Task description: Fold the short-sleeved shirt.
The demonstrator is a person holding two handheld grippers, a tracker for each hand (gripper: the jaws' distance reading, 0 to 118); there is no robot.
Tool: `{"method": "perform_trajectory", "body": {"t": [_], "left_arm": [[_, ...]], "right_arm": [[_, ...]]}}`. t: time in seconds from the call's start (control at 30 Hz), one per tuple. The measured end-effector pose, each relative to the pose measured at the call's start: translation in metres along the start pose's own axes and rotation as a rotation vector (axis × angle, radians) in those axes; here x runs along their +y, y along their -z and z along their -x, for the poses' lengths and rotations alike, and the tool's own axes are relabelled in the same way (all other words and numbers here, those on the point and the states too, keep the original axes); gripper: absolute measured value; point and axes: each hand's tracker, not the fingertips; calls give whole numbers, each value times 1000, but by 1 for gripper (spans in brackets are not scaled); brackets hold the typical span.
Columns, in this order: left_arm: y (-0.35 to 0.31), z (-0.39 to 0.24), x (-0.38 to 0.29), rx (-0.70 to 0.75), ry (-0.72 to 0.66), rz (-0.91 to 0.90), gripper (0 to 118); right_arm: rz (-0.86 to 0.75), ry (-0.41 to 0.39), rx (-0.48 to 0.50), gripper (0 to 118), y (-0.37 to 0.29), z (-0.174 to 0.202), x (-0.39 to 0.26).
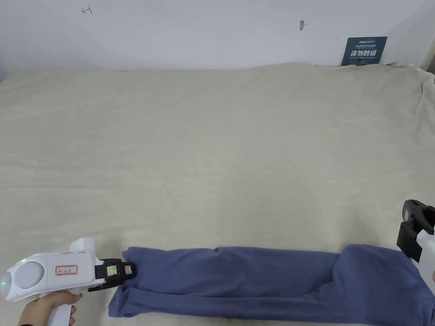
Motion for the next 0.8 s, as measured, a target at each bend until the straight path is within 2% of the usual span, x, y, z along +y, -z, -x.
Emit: {"method": "perform_trajectory", "body": {"t": [0.1,0.27,0.57,0.7,0.8], "left_arm": [[-17,-8,7,3,46,-20,3],[-47,-5,21,17,26,-35,2],[-83,1,27,150,10,-36,2],[-78,-36,27,197,20,-27,2],[-72,-77,27,178,55,-27,2]], "right_arm": [[-10,7,-2,0,-3,-4,4],[-27,20,-1,0,-5,-9,6],[-44,36,8,0,-10,-16,7],[-45,35,15,0,-13,-21,6],[-50,44,19,0,-17,-25,6]]}}
